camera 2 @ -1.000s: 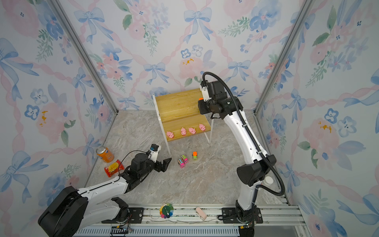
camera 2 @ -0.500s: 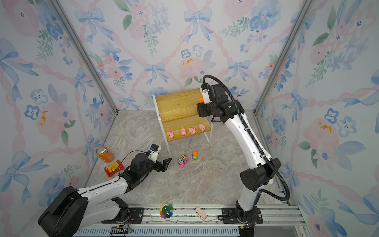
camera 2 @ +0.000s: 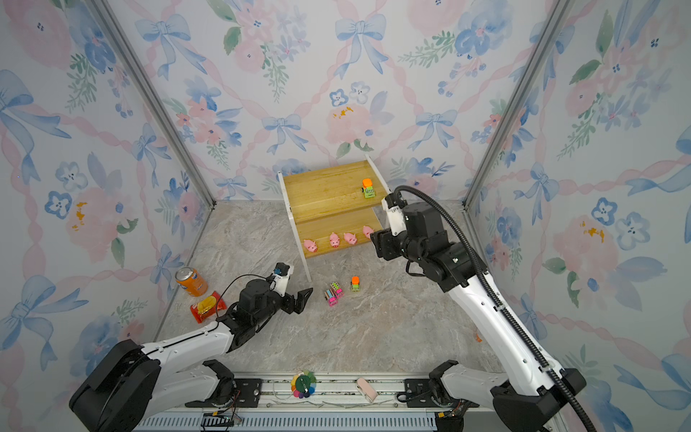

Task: Place and organize the plastic toys onto the shelf
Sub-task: 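Withdraw the right gripper back over the remaining toy trucks, then lower the right gripper and grasp the second green truck with orange top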

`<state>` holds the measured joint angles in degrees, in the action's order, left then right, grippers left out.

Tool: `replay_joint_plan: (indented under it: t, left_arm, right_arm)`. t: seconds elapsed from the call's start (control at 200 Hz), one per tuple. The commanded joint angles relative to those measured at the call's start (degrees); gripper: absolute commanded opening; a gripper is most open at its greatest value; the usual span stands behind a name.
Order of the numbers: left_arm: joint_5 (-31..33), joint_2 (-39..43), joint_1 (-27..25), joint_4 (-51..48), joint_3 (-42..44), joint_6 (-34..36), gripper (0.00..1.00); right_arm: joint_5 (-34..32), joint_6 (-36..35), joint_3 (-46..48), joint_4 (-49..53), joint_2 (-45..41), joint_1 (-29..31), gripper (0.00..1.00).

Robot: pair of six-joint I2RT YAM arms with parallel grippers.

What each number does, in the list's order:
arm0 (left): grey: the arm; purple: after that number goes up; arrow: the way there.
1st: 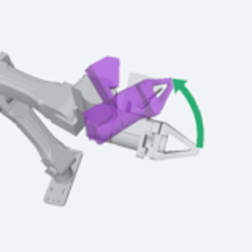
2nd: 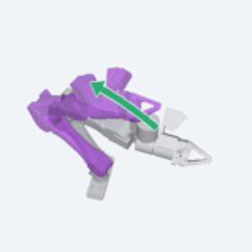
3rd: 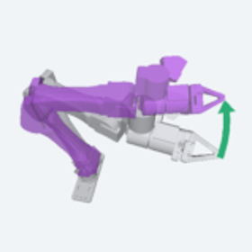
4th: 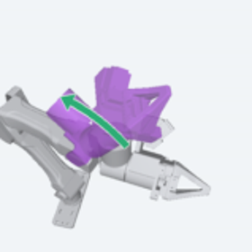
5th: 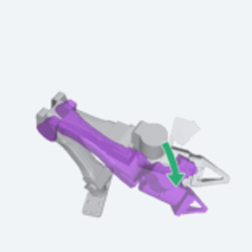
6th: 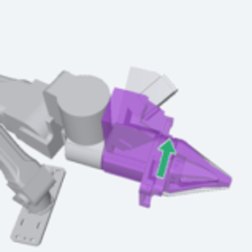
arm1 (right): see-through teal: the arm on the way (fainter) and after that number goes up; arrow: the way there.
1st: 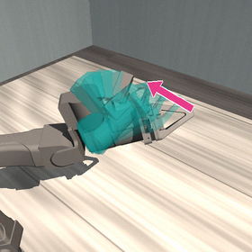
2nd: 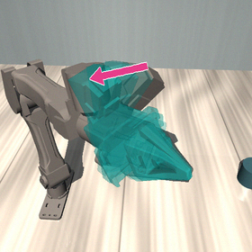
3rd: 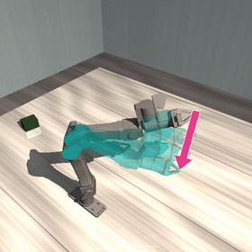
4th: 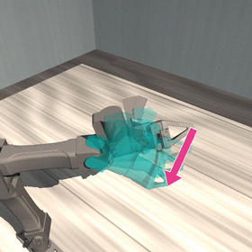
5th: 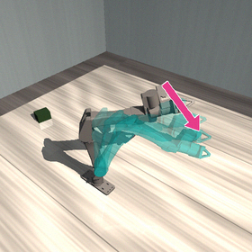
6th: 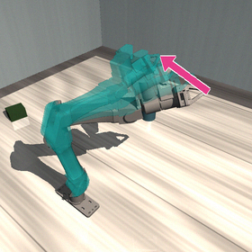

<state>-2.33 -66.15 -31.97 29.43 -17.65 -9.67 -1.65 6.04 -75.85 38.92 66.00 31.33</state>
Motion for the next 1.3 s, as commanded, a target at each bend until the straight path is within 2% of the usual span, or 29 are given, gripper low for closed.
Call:
replay_joint_plan:
  t: [0.0,0.1,0.225,0.465,0.685,0.89,1.295]
  left_arm:
    - [0.92,0.49,-0.46,-0.42,0.25,0.49,0.98]
    - [1.11,0.77,-0.39,-0.43,0.54,0.62,0.98]
    - [0.98,0.82,-0.44,-0.43,0.61,0.62,0.98]
    - [1.03,0.06,-0.41,-0.34,0.6,0.46,0.98]
    - [0.76,-0.84,-0.45,-0.37,0.07,0.1,0.98]
    - [0.83,-1.3,-0.47,-0.34,-0.02,0.23,0.98]
    - [1.19,-1.39,-0.47,-0.34,-0.08,0.1,0.98]
  right_arm:
    - [0.35,4.19,11.71,-9.01,-1.61,4.27,0.67]
    - [-2.62,6.36,20.49,-14.83,-2.45,9.58,0.67]
    - [-5.02,10.26,27.44,-19.95,-1.01,13.18,0.66]
    - [-9.14,16.64,35.77,-30.17,5.41,13.09,0.63]
    - [-6.06,18.76,30.08,-29.5,17.09,11.69,0.62]
    - [-6.43,19.43,24.32,-28.58,25.3,11.32,0.61]
    - [-6.56,19.36,23.29,-30.99,30.61,8.86,0.59]
